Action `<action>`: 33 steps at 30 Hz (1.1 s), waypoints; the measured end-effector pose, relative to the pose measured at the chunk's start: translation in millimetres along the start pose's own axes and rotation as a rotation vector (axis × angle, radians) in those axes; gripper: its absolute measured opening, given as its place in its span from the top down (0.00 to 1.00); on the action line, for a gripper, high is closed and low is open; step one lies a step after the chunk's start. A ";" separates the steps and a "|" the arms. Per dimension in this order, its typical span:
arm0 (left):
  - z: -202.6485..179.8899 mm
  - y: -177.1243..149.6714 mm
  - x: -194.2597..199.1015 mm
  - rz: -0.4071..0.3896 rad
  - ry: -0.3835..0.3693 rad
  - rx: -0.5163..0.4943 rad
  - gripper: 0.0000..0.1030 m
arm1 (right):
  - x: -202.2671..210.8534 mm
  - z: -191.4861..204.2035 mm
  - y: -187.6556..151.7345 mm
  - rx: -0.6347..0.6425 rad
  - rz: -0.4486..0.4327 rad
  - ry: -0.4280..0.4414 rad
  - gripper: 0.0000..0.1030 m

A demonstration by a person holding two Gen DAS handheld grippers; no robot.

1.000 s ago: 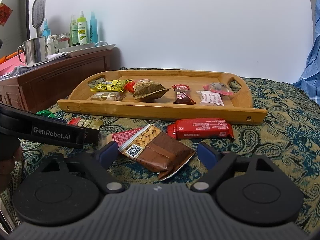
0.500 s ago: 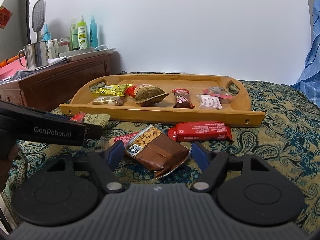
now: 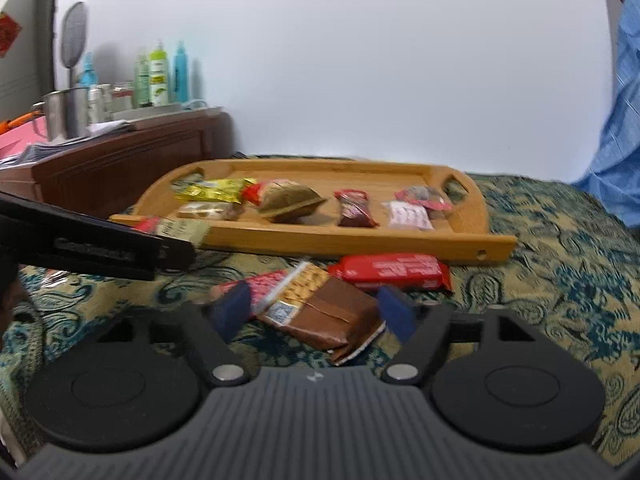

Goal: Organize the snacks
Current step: 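Grasp the red cherry packet with the left tool while the right tool grasps the almond chocolate bar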

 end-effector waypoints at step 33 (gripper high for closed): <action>-1.9 43.8 -3.7 -0.081 0.012 0.016 0.46 | -0.5 -25.0 31.1 -0.107 -0.032 -0.037 0.85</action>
Point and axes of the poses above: each gripper's, at about its wrist camera, not at the fingertips, and x roughly against the way its jaws point, z to its left, y to its top, the point moved 10 cm from there along -x, roughly the way its jaws point, and after that the axes turned 14 degrees about -z, right-handed, at the moved point
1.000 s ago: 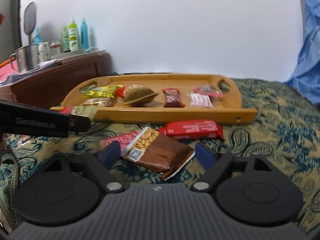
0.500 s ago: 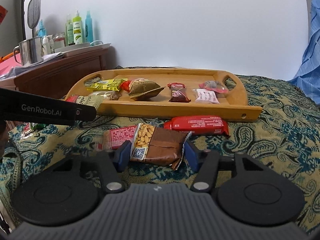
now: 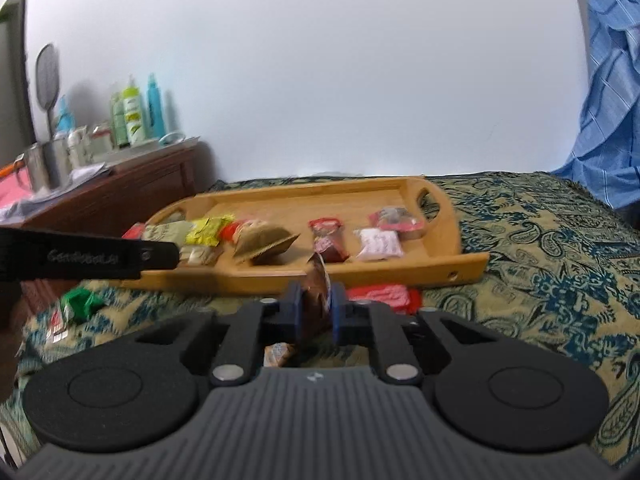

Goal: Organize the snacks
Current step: 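Grasp the red cherry packet with the left tool while the right tool grasps the almond chocolate bar, then carry both packets onto the tray and open both tools to release them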

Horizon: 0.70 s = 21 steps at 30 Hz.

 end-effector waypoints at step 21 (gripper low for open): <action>0.2 15.4 -10.9 -0.019 0.013 0.039 0.46 | -4.6 25.2 -42.5 0.080 0.141 0.069 0.46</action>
Point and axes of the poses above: each gripper's, at about its wrist camera, not at the fingertips, and x roughly against the way its jaws point, z to its left, y to its top, the point moved 10 cm from there along -x, roughly the way its jaws point, and after that the axes turned 14 degrees about -z, right-handed, at the moved point
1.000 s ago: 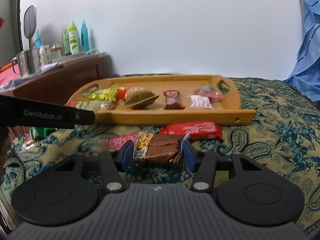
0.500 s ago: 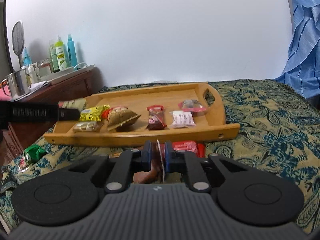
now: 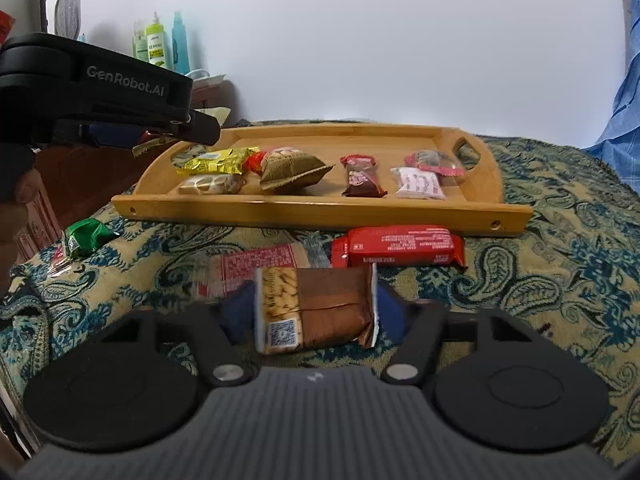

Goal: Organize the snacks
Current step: 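Carry both packets onto the tray and open both tools to release them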

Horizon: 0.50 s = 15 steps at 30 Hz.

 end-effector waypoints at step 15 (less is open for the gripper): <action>8.1 36.0 -19.6 -0.055 0.006 -0.001 0.46 | 2.9 -24.2 71.4 -0.026 -0.151 -0.003 0.49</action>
Point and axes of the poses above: each gripper's, at about its wrist camera, not at the fingertips, and x roughly against the way its jaws point, z to its left, y to its top, the point moved 10 cm from there along -x, roughly the way its jaws point, and after that the axes turned 14 degrees about -z, right-handed, at the moved point
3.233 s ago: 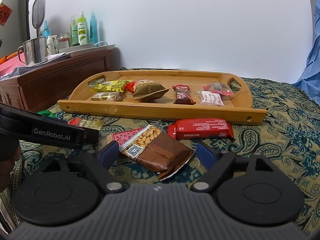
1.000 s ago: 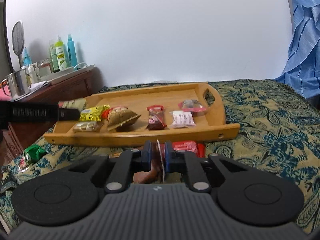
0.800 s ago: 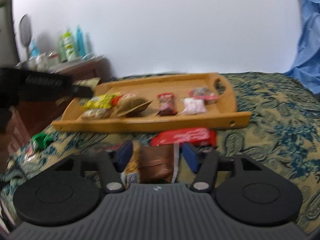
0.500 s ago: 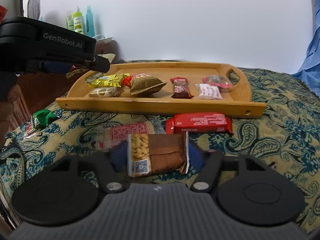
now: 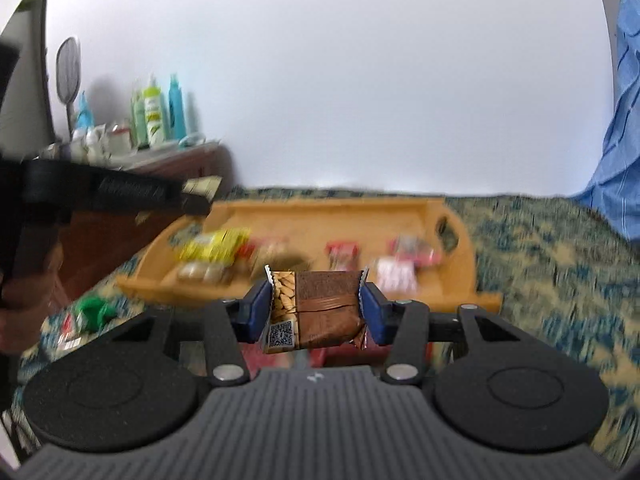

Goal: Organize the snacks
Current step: 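Carry both packets onto the tray and open both tools to release them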

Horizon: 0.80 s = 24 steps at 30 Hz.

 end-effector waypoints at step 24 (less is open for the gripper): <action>61.9 -24.3 -155.5 0.184 0.101 0.080 0.46 | -188.6 -86.5 9.3 -0.102 0.183 -0.056 0.49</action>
Point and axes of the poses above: each gripper's, at about its wrist camera, not at the fingertips, and x roughly against the way its jaws point, z to its left, y to its top, the point moved 10 cm from there along -x, roughly the way its jaws point, and after that the axes turned 14 degrees about -z, right-handed, at the moved point
